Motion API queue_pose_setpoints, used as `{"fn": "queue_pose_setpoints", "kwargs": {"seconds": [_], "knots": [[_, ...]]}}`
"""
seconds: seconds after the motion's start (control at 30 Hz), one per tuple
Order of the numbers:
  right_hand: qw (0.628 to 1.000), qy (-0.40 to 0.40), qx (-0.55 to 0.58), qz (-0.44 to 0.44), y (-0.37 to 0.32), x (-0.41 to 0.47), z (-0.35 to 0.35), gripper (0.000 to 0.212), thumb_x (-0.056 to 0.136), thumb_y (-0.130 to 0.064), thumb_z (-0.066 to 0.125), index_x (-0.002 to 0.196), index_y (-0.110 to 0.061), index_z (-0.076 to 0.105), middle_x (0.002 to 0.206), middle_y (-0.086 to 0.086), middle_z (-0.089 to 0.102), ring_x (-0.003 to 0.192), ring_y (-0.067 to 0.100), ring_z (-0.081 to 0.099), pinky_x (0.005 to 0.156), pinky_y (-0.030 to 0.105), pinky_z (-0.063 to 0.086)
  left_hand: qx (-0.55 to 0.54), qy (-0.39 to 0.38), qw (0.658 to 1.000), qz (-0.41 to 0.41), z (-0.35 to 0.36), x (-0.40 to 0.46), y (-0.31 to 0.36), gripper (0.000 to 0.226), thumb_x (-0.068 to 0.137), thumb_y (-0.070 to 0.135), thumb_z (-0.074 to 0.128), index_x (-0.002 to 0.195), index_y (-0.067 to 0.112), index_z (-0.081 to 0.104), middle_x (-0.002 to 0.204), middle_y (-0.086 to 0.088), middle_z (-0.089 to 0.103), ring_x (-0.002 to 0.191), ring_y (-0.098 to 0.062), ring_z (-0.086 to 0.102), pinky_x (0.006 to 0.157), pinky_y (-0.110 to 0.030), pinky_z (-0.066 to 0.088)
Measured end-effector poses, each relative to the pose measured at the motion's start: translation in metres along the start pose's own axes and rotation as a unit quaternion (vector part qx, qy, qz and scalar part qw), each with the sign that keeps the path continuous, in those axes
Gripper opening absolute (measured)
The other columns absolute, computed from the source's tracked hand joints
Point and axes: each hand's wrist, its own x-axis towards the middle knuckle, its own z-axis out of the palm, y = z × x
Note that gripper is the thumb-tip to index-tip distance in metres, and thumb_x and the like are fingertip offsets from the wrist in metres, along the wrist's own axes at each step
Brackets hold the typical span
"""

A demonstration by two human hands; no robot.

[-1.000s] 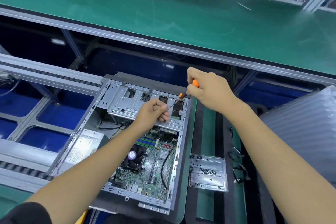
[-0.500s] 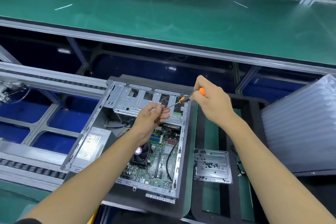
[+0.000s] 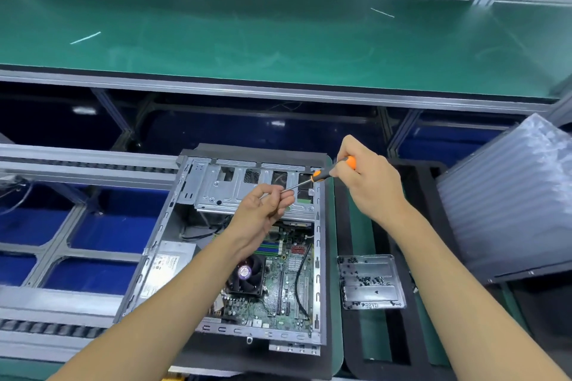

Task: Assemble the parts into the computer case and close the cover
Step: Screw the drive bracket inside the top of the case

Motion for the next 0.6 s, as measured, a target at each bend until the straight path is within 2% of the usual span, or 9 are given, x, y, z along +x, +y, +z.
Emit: {"fn": "queue_pose_setpoints", "kwargs": {"seconds": [0.1, 0.17, 0.27, 0.4, 0.5, 0.6], "knots": [[1.0, 0.004, -0.024, 0.006, -0.008, -0.003, -0.001, 0.015, 0.093, -0.024, 0.053, 0.086, -0.028, 0.04, 0.058, -0.007, 0.054, 0.055, 0.015, 0.048, 0.055, 0.034, 0.038, 0.07, -0.027, 0.997, 0.022, -0.006, -0.001, 0.006, 0.014, 0.091, 0.014, 0.063, 0.103, 0.009, 0.057, 0.109, -0.017, 0.075, 0.101, -0.02, 0.073, 0.077, -0.021, 0.057], [0.999, 0.002, -0.032, 0.013, -0.012, -0.004, -0.001, 0.016, 0.093, -0.024, 0.054, 0.086, -0.027, 0.04, 0.057, -0.008, 0.055, 0.056, 0.018, 0.049, 0.058, 0.036, 0.041, 0.142, -0.044, 0.988, 0.034, -0.01, 0.0, 0.011, 0.008, 0.098, 0.005, 0.059, 0.105, 0.008, 0.056, 0.107, -0.018, 0.075, 0.104, -0.021, 0.073, 0.074, -0.02, 0.056], [0.999, -0.001, -0.047, 0.028, -0.016, -0.005, 0.0, 0.019, 0.093, -0.025, 0.055, 0.085, -0.028, 0.038, 0.058, -0.004, 0.054, 0.058, 0.021, 0.051, 0.058, 0.037, 0.042, 0.26, -0.07, 0.962, 0.045, -0.015, 0.007, 0.021, 0.01, 0.101, -0.001, 0.054, 0.105, 0.008, 0.054, 0.097, -0.018, 0.077, 0.108, -0.024, 0.072, 0.084, -0.028, 0.053], [0.998, -0.014, -0.036, 0.055, -0.017, -0.007, -0.001, 0.015, 0.093, -0.029, 0.053, 0.085, -0.027, 0.04, 0.063, 0.0, 0.058, 0.061, 0.022, 0.053, 0.06, 0.037, 0.041, 0.393, -0.092, 0.914, 0.043, -0.015, 0.015, 0.033, 0.013, 0.101, 0.002, 0.054, 0.103, 0.015, 0.055, 0.093, -0.005, 0.078, 0.1, -0.016, 0.074, 0.085, -0.032, 0.05], [0.998, -0.012, -0.014, 0.062, -0.021, -0.005, -0.005, 0.012, 0.084, -0.039, 0.045, 0.085, -0.027, 0.042, 0.068, 0.001, 0.064, 0.065, 0.021, 0.053, 0.059, 0.035, 0.038, 0.471, -0.101, 0.874, 0.066, -0.013, 0.02, 0.038, 0.017, 0.1, 0.007, 0.056, 0.094, 0.022, 0.057, 0.089, 0.004, 0.078, 0.092, -0.011, 0.074, 0.083, -0.049, 0.057], [0.998, -0.002, -0.008, 0.067, -0.021, -0.002, -0.005, 0.011, 0.082, -0.039, 0.047, 0.083, -0.029, 0.042, 0.07, 0.0, 0.065, 0.066, 0.02, 0.053, 0.06, 0.036, 0.04, 0.504, -0.104, 0.853, 0.09, -0.006, 0.025, 0.037, 0.019, 0.096, 0.011, 0.064, 0.088, 0.028, 0.062, 0.085, 0.011, 0.077, 0.088, -0.005, 0.073, 0.09, -0.046, 0.056]]}}
